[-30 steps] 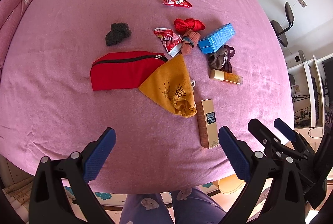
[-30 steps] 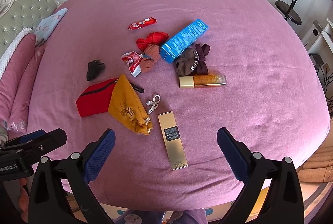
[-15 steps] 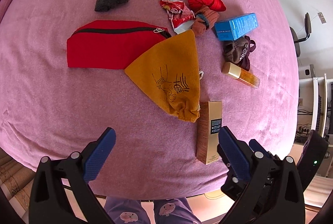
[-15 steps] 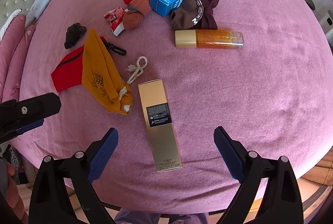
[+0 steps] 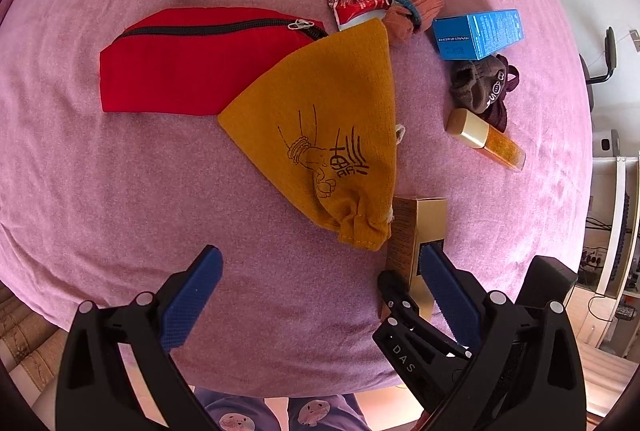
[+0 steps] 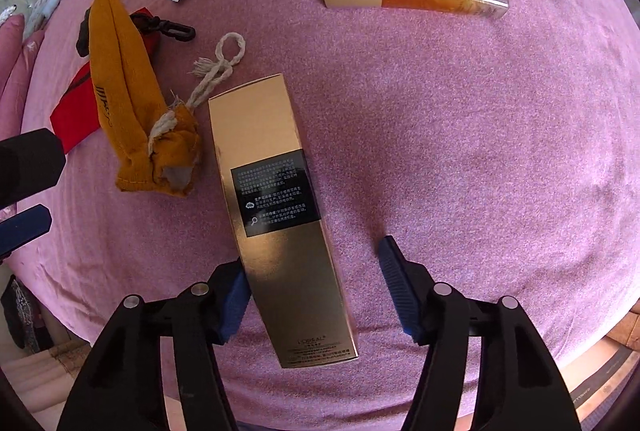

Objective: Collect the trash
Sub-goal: 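Grasp the gold box with the right tool while the left tool grasps the mustard pouch, then carry both items to the yellow bucket and open both tools to drop them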

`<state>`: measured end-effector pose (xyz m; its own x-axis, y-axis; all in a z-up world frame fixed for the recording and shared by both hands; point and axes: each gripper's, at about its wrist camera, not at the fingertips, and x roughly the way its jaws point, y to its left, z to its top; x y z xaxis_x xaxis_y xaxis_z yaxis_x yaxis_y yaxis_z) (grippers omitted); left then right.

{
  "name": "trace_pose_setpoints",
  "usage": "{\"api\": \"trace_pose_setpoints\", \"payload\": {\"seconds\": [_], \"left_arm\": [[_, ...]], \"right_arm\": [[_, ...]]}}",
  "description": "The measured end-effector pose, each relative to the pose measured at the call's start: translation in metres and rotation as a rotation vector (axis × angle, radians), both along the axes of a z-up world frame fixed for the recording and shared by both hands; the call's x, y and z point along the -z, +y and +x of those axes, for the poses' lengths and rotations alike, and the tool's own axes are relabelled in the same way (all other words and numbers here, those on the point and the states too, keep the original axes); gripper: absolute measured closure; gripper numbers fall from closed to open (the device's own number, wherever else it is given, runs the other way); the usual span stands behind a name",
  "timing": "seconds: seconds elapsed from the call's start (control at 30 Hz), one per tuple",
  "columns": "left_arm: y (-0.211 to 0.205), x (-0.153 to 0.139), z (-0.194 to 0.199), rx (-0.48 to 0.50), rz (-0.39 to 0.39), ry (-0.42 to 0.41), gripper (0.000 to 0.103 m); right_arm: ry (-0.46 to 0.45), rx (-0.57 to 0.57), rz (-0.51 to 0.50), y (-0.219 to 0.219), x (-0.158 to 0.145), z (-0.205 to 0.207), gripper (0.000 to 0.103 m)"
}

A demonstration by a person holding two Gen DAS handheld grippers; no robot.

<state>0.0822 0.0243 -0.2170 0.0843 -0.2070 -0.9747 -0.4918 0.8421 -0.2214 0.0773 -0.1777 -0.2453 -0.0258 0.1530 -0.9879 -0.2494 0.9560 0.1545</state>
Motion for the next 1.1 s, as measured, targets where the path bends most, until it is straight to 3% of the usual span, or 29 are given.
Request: {"api": "trace_pose_setpoints", "payload": {"seconds": [0.03, 0.47, 0.67, 0.77, 0.83, 1.1], "left_arm": [[-0.002, 0.001, 0.002, -0.002, 0.003, 0.003, 0.004], [-0.019, 0.022, 0.049, -0.099, 0.049, 0.046, 0.004], [-0.025, 0.037, 0.081, -0.111, 0.124, 0.066, 0.008], [-0.022, 0.050, 0.091, -0.118, 0.121, 0.096, 0.026], [-0.019, 0.058, 0.096, -0.122, 0.097, 0.117, 0.051], [-0.003, 0.056, 0.088, -0.114, 0.052, 0.090, 0.073]], "right_arm": [[-0.004, -0.003, -0.001, -0.002, -0.001, 0.000, 0.061], [0.027, -0.024, 0.079, -0.039, -0.028, 0.023, 0.062], [0.034, -0.048, 0.097, -0.039, -0.035, 0.043, 0.062], [0.036, -0.067, 0.103, -0.041, -0.038, 0.051, 0.062], [0.038, -0.076, 0.105, -0.042, -0.041, 0.055, 0.062], [0.030, -0.088, 0.105, -0.034, -0.052, 0.070, 0.062]]}}
